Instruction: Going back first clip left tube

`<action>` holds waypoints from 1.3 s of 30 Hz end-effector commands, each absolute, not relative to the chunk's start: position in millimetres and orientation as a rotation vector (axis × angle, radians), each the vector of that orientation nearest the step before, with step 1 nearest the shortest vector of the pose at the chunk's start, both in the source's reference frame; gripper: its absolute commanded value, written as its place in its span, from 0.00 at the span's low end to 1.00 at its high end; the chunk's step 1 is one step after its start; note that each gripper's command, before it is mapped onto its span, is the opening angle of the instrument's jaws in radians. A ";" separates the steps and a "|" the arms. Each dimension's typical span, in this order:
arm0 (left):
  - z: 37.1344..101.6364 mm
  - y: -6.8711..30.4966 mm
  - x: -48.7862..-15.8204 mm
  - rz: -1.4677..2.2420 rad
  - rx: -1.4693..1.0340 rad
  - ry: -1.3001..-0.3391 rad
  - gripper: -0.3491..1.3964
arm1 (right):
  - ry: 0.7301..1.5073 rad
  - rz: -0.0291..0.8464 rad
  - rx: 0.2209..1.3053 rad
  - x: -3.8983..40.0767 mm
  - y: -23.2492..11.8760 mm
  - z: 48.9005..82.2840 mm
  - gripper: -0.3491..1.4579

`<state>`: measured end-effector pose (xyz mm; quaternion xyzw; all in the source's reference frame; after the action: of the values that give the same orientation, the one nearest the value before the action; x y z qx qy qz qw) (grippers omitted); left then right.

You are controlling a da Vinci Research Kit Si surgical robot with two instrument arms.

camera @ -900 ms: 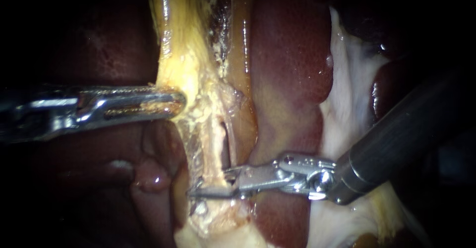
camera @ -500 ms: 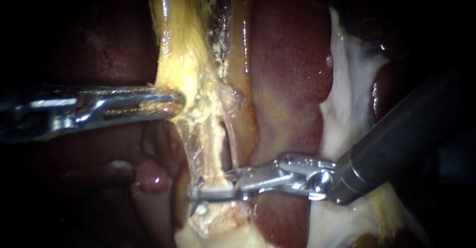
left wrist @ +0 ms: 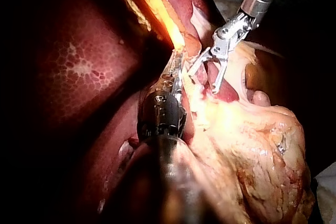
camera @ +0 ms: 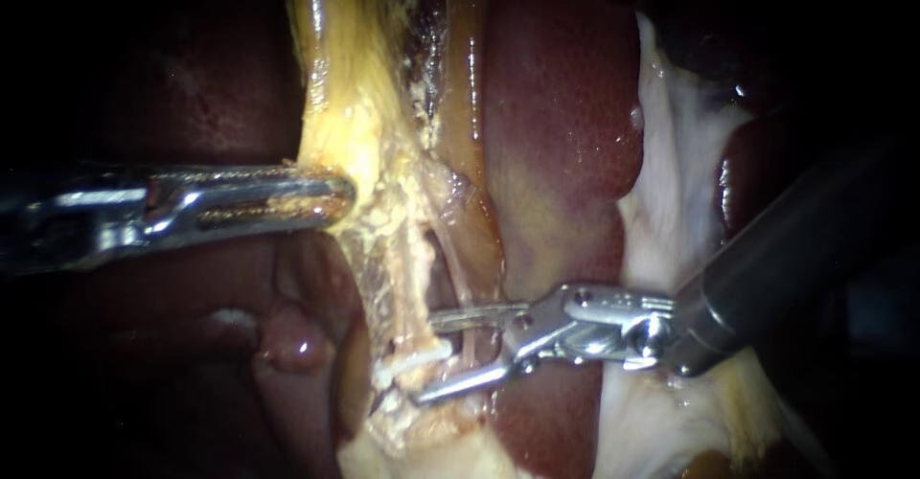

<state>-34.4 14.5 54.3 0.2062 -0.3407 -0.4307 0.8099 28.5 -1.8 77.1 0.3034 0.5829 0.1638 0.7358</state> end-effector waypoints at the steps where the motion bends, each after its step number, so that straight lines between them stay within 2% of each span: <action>1: 54.3 14.5 -34.4 -0.920 0.440 -0.728 0.00 | 1.286 0.349 0.655 27.8 -1.2 76.4 0.52; 10: 55.8 15.0 -33.9 -0.917 0.440 -0.729 0.00 | 1.334 0.280 0.507 22.0 4.2 69.0 0.52; 15: 57.0 15.0 -33.7 -0.915 0.437 -0.731 0.00 | 1.363 0.274 0.479 20.7 5.5 66.7 0.52; 24: 63.1 13.8 -34.2 -0.953 0.475 -0.729 0.00 | 1.367 0.270 0.475 20.7 5.5 66.6 0.52; 29: 66.7 13.1 -35.5 -0.947 0.499 -0.706 0.00 | 1.367 0.270 0.475 20.7 5.4 66.6 0.52; 39: 68.0 12.6 -36.8 -0.942 0.512 -0.693 0.00 | 1.368 0.265 0.471 20.7 5.4 66.5 0.52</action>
<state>-36.8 12.7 68.0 0.2390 -0.3241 -0.4403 0.8025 20.7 5.3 66.5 0.2146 0.6240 0.1208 0.7416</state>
